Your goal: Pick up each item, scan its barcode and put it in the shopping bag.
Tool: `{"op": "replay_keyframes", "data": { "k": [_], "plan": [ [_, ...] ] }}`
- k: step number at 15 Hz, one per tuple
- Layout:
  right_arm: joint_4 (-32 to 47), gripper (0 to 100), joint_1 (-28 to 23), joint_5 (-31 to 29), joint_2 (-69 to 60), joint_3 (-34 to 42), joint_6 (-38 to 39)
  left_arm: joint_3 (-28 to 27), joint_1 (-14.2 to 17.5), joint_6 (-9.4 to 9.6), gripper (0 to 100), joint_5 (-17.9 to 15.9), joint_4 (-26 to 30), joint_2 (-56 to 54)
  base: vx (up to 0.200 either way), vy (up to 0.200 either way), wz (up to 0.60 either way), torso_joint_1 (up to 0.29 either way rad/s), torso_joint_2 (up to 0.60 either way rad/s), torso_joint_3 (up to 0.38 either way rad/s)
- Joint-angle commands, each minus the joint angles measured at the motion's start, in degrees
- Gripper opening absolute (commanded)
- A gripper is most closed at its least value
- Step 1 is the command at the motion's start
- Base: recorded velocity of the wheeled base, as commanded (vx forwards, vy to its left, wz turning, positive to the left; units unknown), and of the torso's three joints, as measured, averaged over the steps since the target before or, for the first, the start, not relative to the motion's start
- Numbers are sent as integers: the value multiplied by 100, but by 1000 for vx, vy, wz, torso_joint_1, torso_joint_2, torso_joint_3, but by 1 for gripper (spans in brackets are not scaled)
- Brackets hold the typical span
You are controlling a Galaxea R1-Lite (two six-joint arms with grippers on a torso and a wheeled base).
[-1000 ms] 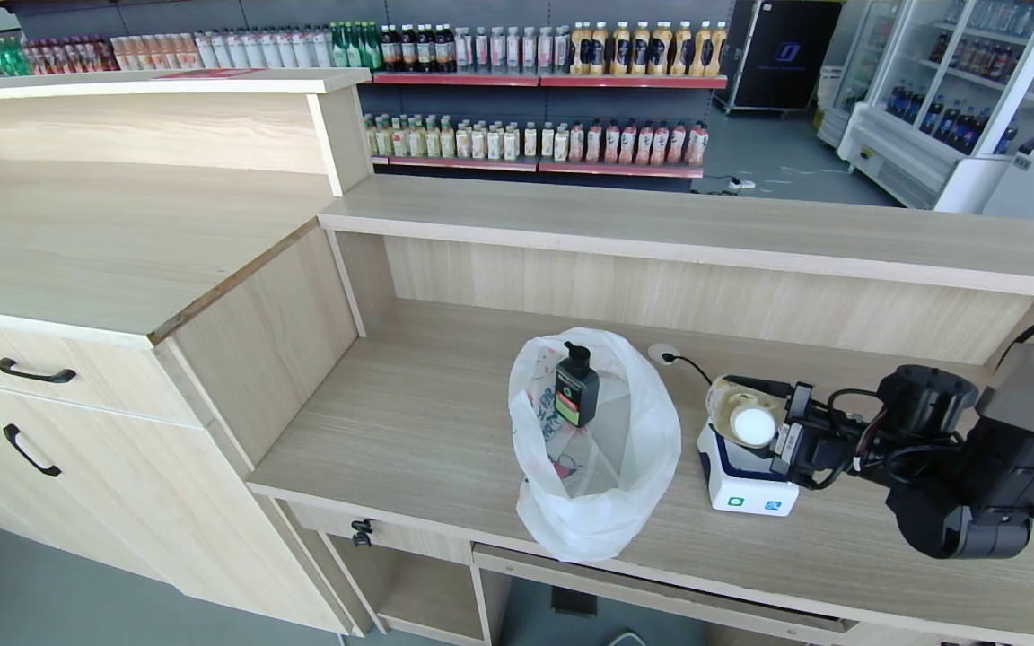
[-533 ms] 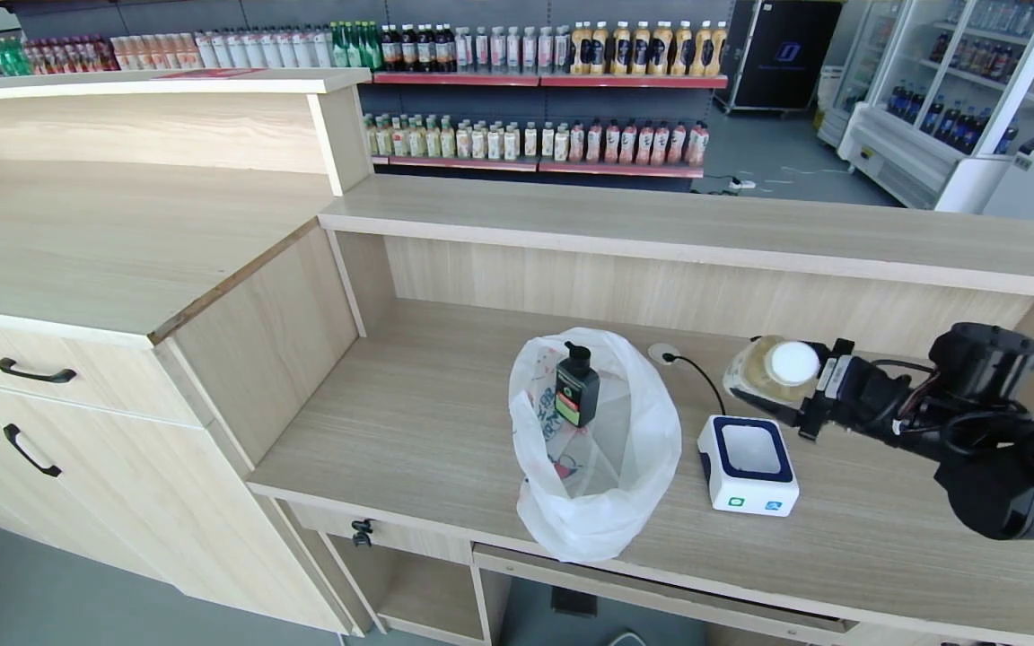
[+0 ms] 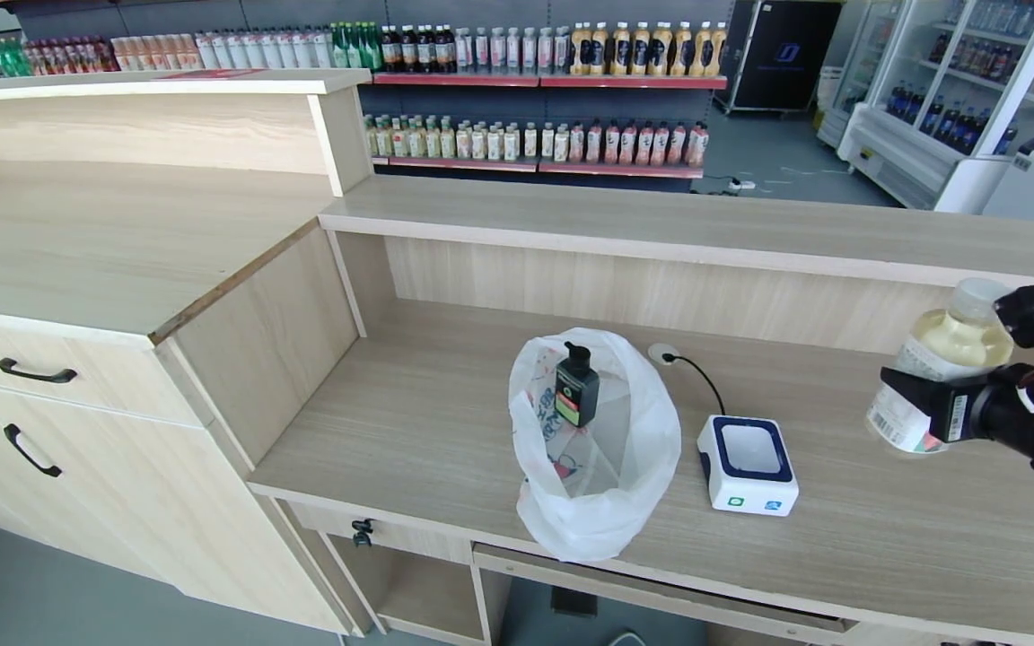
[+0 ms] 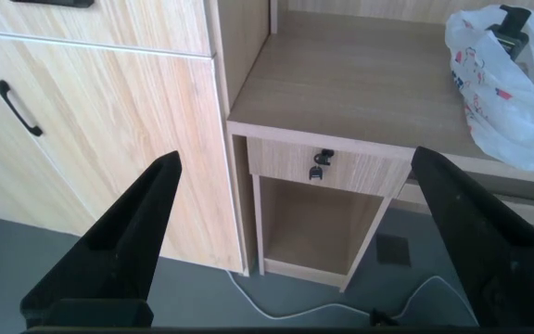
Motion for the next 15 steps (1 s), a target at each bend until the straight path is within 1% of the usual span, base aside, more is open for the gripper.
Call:
{"op": "replay_keyframes", "data": {
  "k": [1,5,7,8,10,12,13,15],
  "plan": [
    [-30,0,14,-23,-483,245,-426,0,0,2,100,0,-1,-2,0,0,0,0,0,0],
    [-83,0,40,3,-598,271,-1349,0,0,2,100,0,-1,-2,0,0,0,0,0,0],
    [-180,0,347,47,-606,271,-1437,0,0,2,100,0,-1,-2,0,0,0,0,0,0],
    [-215,0,541,118,-545,262,-1419,0,0,2,100,0,-1,-2,0,0,600,2,2,2],
    [-558,0,1007,30,-360,254,-1428,0,0,2,100,0,-1,-2,0,0,600,0,2,2],
    [-646,0,1367,12,-167,227,-1437,0,0,2,100,0,-1,-2,0,0,600,5,2,5],
    [-760,0,1534,188,-88,218,-1322,0,0,2,100,0,-1,-2,0,0,600,7,2,2],
    [-821,0,1578,1251,228,210,-1234,0,0,2,100,0,-1,-2,0,0,0,0,0,0]
  ]
}}
